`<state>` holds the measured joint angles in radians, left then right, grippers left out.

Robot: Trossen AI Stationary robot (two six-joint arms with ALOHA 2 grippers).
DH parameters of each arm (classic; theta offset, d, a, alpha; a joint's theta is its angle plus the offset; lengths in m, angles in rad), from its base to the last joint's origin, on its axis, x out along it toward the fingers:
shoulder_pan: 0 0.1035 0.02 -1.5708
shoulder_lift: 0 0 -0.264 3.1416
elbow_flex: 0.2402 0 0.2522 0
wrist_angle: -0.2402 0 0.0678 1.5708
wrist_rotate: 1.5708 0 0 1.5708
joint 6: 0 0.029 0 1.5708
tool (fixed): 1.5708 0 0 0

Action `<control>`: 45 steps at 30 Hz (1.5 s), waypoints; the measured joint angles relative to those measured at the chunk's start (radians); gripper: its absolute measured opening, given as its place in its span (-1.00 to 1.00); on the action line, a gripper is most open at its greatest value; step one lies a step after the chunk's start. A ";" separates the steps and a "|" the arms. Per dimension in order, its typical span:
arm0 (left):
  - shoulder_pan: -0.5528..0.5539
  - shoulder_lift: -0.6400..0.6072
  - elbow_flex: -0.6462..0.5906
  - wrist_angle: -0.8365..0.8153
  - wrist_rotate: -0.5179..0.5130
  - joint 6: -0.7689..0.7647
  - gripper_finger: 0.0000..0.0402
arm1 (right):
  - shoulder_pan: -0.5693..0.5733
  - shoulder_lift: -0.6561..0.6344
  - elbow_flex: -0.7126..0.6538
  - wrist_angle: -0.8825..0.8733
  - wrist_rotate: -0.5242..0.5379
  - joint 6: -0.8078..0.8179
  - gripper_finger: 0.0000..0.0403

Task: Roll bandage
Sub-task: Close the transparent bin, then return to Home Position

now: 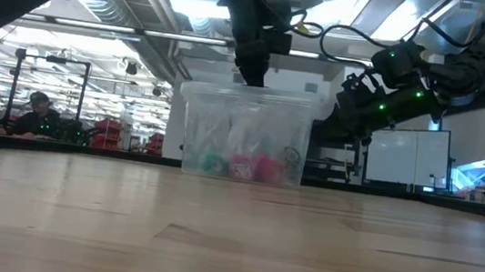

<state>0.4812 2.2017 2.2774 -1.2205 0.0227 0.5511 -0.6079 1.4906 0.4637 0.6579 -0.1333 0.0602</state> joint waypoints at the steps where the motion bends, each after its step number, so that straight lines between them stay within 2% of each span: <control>1: 0.000 0.000 0.000 -0.005 0.000 0.006 -0.84 | 0.000 0.000 0.000 0.000 0.000 -0.005 -0.02; 7: -0.003 0.003 0.000 0.015 -0.001 0.029 -0.80 | 0.000 0.000 0.000 -0.001 0.000 -0.008 -0.02; 14: -0.008 0.007 -0.027 0.041 -0.008 0.003 -0.46 | 0.000 0.000 0.000 -0.001 0.001 -0.007 -0.02; 19: -0.024 0.001 -0.013 0.028 -0.057 0.008 -0.20 | 0.000 0.000 0.000 -0.002 0.001 -0.007 -0.02; 25: -0.040 -0.091 0.007 0.019 -0.075 0.068 -0.10 | -0.001 -0.016 0.000 -0.006 0.002 -0.012 -0.02; 29: -0.044 -0.164 0.008 0.028 -0.079 0.081 -0.09 | -0.001 -0.073 0.001 -0.041 0.002 -0.018 -0.02; 32: -0.038 -0.225 0.007 0.020 -0.067 0.024 -0.09 | -0.001 -0.155 0.001 -0.141 0.002 -0.020 -0.02; 36: -0.012 -0.330 0.000 -0.024 0.051 -0.079 -0.09 | 0.000 -0.296 0.001 -0.251 -0.004 -0.019 -0.02; 41: -0.007 -0.473 -0.163 0.025 0.083 -0.095 -0.17 | 0.003 -0.475 0.001 -0.352 -0.121 0.046 -0.02; 43: -0.016 -0.556 -0.278 0.093 0.085 -0.098 -0.24 | 0.029 -0.519 0.001 -0.350 -0.120 0.069 -0.02; 45: -0.029 -0.656 -0.424 0.189 0.087 -0.097 -0.32 | 0.082 -0.540 0.002 -0.337 -0.076 0.071 -0.02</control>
<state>0.4518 1.5457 1.8538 -1.0316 0.1102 0.4540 -0.5260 0.9506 0.4652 0.3209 -0.2090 0.1310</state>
